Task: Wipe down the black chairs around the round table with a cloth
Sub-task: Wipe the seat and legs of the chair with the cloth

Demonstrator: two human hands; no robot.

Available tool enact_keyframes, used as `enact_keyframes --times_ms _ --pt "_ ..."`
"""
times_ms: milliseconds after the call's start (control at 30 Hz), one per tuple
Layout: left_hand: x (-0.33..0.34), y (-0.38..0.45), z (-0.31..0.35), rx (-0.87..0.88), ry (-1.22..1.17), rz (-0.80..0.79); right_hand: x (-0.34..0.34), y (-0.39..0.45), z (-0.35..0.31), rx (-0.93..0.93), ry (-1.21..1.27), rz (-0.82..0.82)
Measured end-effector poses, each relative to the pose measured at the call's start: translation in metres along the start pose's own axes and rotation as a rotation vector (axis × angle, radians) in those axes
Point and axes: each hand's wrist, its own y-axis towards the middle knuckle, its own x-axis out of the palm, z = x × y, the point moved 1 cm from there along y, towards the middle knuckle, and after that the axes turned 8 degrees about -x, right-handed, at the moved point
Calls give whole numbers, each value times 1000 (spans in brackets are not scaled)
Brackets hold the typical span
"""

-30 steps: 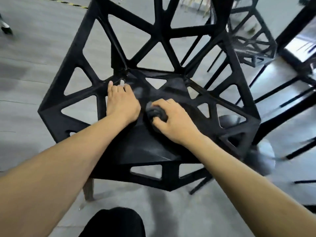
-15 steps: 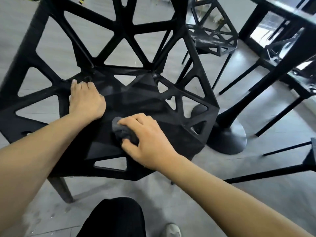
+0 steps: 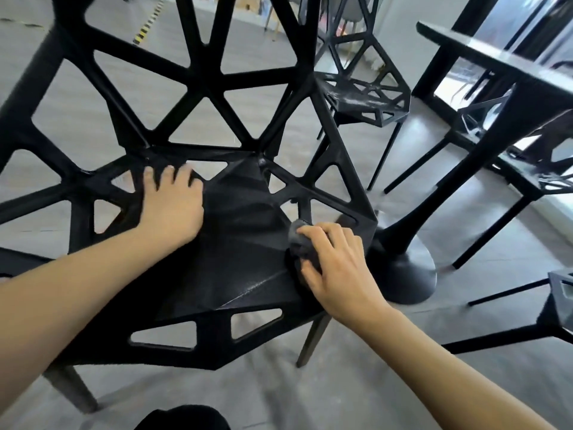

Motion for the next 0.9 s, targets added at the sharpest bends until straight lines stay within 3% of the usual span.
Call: enact_keyframes --times_ms 100,200,267,367,467,633,900 --pt "1 6 67 200 -206 -55 -20 20 15 -4 18 222" --pt "11 12 106 216 -286 -172 -43 59 46 174 -32 512" --pt "20 13 110 184 -300 -227 -43 82 66 328 37 415" --pt "26 11 109 169 -308 -240 -33 87 84 376 180 178" --pt "24 11 110 168 -296 -253 -37 82 89 311 69 188" --pt "21 14 111 182 -310 -277 -28 124 97 421 137 220" --pt "23 15 110 183 -316 -252 -22 246 98 406 84 213"
